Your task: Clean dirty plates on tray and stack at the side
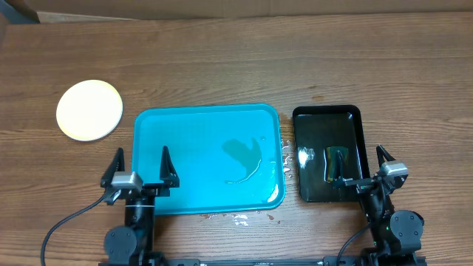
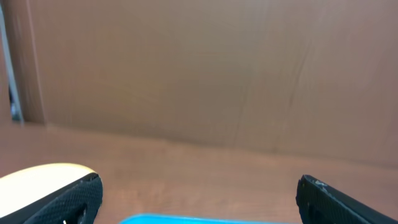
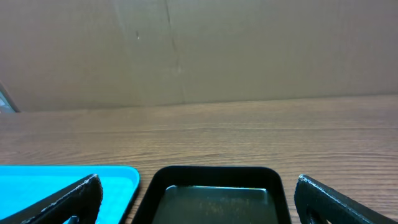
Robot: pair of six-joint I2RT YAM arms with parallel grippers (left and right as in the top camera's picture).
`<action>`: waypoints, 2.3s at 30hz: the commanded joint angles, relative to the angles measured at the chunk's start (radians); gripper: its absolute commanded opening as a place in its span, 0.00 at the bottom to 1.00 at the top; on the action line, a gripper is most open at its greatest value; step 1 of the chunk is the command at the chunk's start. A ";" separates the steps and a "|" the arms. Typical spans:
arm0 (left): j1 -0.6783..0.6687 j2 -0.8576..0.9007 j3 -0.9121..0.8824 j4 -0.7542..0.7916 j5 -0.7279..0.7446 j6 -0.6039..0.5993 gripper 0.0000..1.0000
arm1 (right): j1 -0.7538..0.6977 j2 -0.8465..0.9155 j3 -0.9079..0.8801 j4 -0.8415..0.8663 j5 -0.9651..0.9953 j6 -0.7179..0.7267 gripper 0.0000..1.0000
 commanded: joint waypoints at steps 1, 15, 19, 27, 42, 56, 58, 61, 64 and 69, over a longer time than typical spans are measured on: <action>-0.006 -0.012 -0.010 -0.089 -0.017 -0.009 1.00 | -0.003 -0.010 -0.011 0.003 0.013 0.003 1.00; -0.006 -0.012 -0.010 -0.262 0.061 0.156 1.00 | -0.003 -0.010 -0.011 0.003 0.013 0.003 1.00; -0.006 -0.012 -0.015 -0.252 0.053 0.126 1.00 | -0.003 -0.010 -0.011 0.003 0.013 0.003 1.00; -0.006 -0.011 -0.026 -0.228 0.053 0.126 1.00 | -0.003 -0.010 -0.011 0.003 0.013 0.003 1.00; -0.006 -0.011 -0.026 -0.228 0.053 0.126 1.00 | -0.003 -0.010 -0.011 0.003 0.013 0.003 1.00; -0.006 -0.011 -0.026 -0.228 0.053 0.126 1.00 | -0.003 -0.010 -0.011 0.003 0.013 0.003 1.00; -0.006 -0.011 -0.026 -0.228 0.053 0.126 1.00 | -0.003 -0.010 -0.011 0.003 0.013 0.003 1.00; -0.006 -0.011 -0.026 -0.228 0.053 0.126 1.00 | -0.003 -0.010 -0.011 0.003 0.013 0.003 1.00; -0.006 -0.011 -0.026 -0.228 0.053 0.126 1.00 | -0.003 -0.010 -0.011 0.003 0.013 0.003 1.00; -0.006 -0.011 -0.026 -0.228 0.053 0.126 1.00 | -0.003 -0.010 -0.011 0.003 0.013 0.003 1.00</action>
